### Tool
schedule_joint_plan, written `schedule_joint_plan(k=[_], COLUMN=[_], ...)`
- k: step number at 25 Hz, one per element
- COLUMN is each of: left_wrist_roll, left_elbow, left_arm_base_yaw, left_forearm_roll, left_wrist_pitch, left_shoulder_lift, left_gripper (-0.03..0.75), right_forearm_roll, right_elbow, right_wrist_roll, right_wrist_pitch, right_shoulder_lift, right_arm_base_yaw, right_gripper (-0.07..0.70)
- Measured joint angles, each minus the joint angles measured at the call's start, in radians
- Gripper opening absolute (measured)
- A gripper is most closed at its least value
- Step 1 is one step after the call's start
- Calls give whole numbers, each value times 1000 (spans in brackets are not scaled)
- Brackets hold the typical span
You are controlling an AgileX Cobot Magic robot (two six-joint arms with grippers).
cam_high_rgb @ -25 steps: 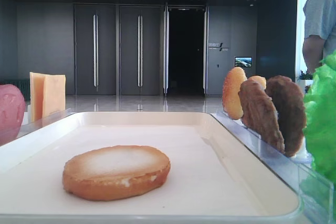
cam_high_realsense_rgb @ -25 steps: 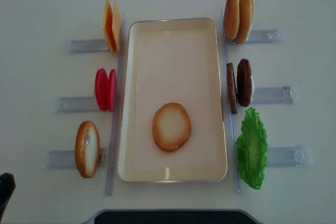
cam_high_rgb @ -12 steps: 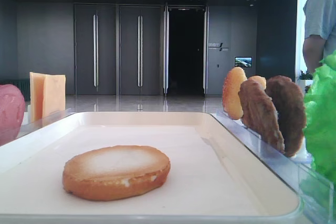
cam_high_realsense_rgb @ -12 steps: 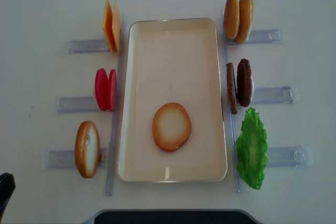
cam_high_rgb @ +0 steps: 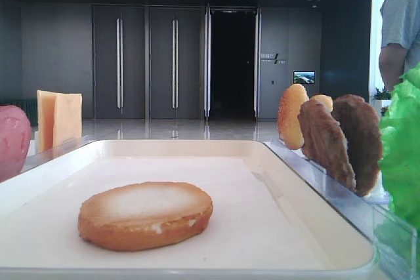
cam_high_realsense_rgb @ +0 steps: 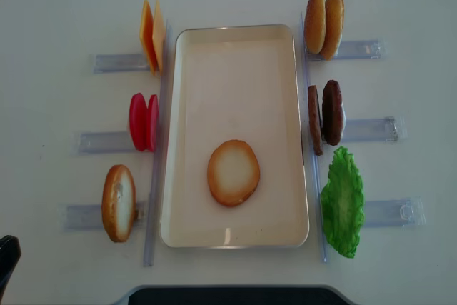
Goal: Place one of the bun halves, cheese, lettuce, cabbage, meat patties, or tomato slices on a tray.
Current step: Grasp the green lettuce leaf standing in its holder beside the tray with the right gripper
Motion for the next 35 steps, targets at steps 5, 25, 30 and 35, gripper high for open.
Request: schedule_joint_plan(k=[5,25,30,35], left_wrist_roll=[0,0,0,1], left_elbow=[0,0,0,0], left_arm_base_yaw=[0,0,0,0], left_forearm_roll=[0,-1,-67,-76], left_wrist_pitch=[0,0,-1,-3], left_shoulder_lift=[0,0,0,0], left_gripper=[-1,-1,-1,-1], right_forearm_roll=[0,0,0,0], right_elbow=[0,0,-20,-76], right_wrist_roll=[0,0,0,0], right_wrist_pitch=[0,0,8,9], right_shoulder_lift=[0,0,56,222], right_arm_base_yaw=[0,0,0,0], right_gripper=[531,531,531,531])
